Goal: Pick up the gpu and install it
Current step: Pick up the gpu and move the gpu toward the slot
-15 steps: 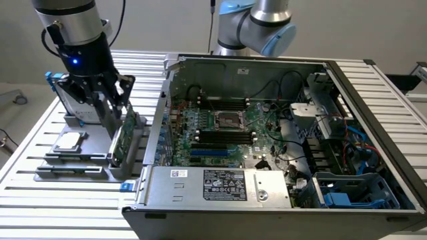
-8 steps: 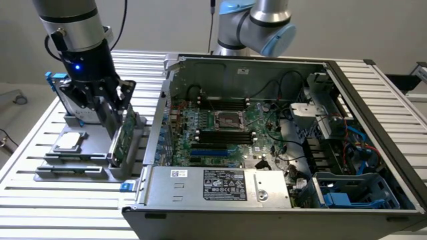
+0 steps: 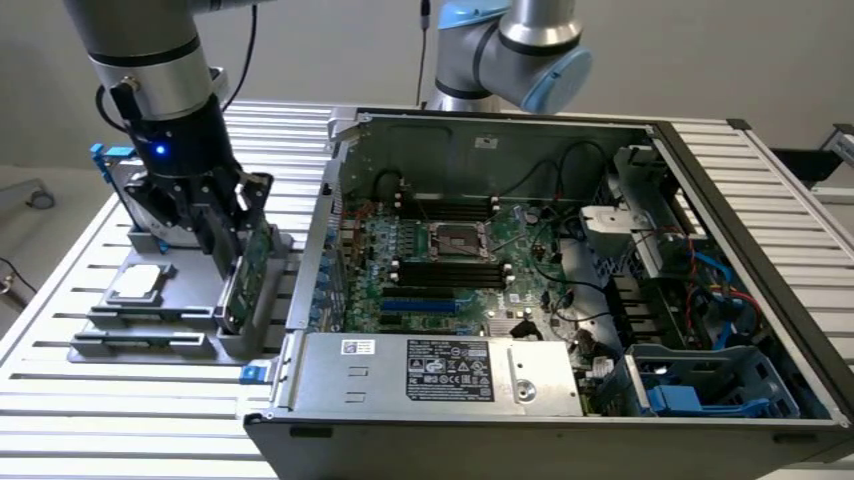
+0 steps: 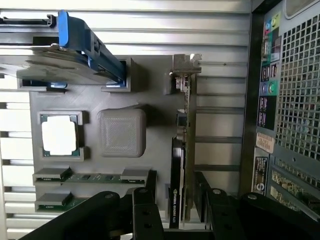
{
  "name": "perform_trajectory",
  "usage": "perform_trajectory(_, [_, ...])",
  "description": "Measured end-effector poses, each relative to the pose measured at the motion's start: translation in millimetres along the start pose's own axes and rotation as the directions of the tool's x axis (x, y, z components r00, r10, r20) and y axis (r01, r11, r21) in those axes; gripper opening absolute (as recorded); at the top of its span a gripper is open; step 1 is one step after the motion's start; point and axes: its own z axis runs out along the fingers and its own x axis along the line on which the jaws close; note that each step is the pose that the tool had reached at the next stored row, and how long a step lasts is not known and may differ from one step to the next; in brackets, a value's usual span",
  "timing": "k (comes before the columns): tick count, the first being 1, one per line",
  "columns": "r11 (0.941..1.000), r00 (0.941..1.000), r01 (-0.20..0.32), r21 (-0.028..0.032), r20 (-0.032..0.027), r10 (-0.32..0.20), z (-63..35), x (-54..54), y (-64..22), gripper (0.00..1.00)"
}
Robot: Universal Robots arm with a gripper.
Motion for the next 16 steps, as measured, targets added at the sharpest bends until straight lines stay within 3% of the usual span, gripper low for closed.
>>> perform_trajectory(6, [1.0000, 1.0000, 0.000, 0.0015, 0.0039, 0.000, 10.8, 0.7, 0.3, 0.42])
perform_trajectory(16, [1.0000, 0.9997, -0.001, 0.0020, 0.0263, 0.000, 27.3, 1.1, 0.7, 0.42])
